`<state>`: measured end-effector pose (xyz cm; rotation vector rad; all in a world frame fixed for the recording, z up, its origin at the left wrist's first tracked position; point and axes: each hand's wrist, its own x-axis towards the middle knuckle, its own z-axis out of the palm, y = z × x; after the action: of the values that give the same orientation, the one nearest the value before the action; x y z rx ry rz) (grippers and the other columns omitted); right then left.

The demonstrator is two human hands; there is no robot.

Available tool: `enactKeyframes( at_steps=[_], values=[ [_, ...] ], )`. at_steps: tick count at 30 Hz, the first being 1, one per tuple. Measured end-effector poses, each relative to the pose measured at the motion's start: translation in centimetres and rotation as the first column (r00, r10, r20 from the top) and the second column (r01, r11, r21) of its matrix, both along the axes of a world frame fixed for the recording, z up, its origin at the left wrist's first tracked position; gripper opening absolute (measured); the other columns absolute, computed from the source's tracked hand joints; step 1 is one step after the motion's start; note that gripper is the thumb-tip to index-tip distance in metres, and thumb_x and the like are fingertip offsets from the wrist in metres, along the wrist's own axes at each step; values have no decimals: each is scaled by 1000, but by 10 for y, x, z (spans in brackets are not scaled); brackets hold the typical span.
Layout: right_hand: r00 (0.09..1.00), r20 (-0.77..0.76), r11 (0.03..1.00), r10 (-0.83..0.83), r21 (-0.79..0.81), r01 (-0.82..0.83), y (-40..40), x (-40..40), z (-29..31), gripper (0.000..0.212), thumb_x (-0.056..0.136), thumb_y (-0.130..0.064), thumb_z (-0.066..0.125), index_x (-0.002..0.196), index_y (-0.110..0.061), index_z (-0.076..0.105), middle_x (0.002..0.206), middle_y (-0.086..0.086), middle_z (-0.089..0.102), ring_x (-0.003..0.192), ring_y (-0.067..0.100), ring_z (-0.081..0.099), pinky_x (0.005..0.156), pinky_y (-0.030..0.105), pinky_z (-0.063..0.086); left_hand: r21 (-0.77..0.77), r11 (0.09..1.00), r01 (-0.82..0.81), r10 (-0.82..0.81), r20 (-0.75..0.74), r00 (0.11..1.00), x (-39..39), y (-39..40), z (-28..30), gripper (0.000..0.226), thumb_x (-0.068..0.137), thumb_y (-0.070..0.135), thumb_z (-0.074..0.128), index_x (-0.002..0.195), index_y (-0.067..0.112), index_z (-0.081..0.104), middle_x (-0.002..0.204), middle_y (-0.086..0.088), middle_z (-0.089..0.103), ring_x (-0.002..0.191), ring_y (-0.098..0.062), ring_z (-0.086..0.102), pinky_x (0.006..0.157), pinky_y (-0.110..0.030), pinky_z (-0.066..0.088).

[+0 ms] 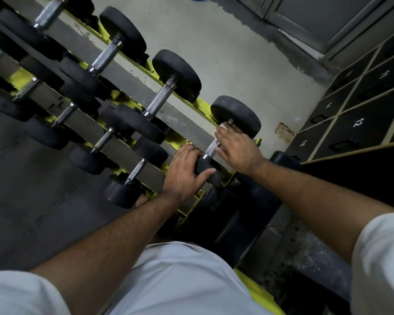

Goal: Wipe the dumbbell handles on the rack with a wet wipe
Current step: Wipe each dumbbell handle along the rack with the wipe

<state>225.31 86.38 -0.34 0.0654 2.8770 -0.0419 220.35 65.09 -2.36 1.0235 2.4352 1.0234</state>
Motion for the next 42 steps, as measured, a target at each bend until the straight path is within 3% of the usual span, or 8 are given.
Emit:
enactKeyframes(
  at_steps=[4, 8, 13, 17, 22, 27, 39, 42],
  values=[
    [985, 24, 984, 169, -57, -168, -13, 16, -9, 62, 104, -45, 25, 151, -9, 40, 155, 11, 44, 149, 26, 30, 123, 41, 20, 21, 1000, 7, -7, -16, 1000, -1, -1, -1, 59, 87, 63, 58, 115, 11, 59, 121, -6, 56, 129, -23, 44, 113, -42, 36],
    [999, -36, 1000, -9, 5, 9, 0, 16, -8, 61, 105, -42, 22, 157, -10, 29, 162, 11, 32, 153, 26, 19, 125, 42, 14, -4, 1000, 7, -7, -26, 1000, -1, 0, 0, 60, 87, 65, 57, 114, 12, 58, 121, -6, 56, 128, -24, 45, 112, -43, 38],
    [953, 32, 938, 300, -191, -288, 3, 29, -17, 63, 98, -29, 35, 158, -13, 26, 165, 7, 23, 155, 21, 14, 125, 44, 18, 6, 1000, 13, -13, -22, 1000, -3, 1, 0, 62, 86, 67, 55, 113, 11, 59, 121, -6, 57, 128, -23, 45, 111, -41, 38],
    [998, -67, 989, -17, -148, 7, 21, 21, -15, 59, 102, -28, 34, 158, -12, 25, 165, 6, 24, 155, 21, 15, 121, 49, 27, -41, 999, 22, -22, 0, 1000, -4, 0, 4, 63, 86, 69, 52, 115, 14, 57, 125, -5, 54, 130, -20, 42, 110, -38, 36],
    [982, -75, 954, 175, -232, -188, -3, 36, -25, 67, 92, -24, 33, 158, -10, 27, 165, 9, 25, 155, 23, 14, 125, 43, 19, -42, 998, 52, -51, 24, 998, -7, -1, 5, 68, 84, 72, 47, 115, 12, 57, 123, -5, 53, 124, -18, 42, 103, -29, 36],
    [972, -159, 974, -172, -173, 144, 0, 21, -25, 62, 99, -17, 48, 157, -12, 28, 164, 6, 29, 154, 23, 17, 120, 50, 31, -49, 997, 60, -59, 21, 998, -9, 0, 3, 66, 86, 71, 48, 116, 12, 57, 122, -4, 52, 120, -17, 45, 101, -34, 42],
    [947, -229, 914, 227, -286, -288, -13, 37, -34, 54, 94, -14, 35, 145, -8, 51, 152, 11, 48, 145, 30, 39, 119, 49, 32, -43, 999, 29, -25, 93, 995, -8, 1, 13, 62, 80, 65, 61, 116, 14, 58, 121, 0, 52, 111, -11, 49, 96, -32, 46],
    [966, -238, 968, 102, -201, -151, 9, 28, -26, 57, 91, -1, 44, 147, -10, 49, 152, 10, 49, 143, 30, 41, 114, 52, 39, -77, 997, 22, -13, 117, 993, -6, 1, 15, 58, 83, 61, 65, 120, 17, 56, 125, 3, 50, 112, -10, 48, 96, -35, 49]
  ],
)
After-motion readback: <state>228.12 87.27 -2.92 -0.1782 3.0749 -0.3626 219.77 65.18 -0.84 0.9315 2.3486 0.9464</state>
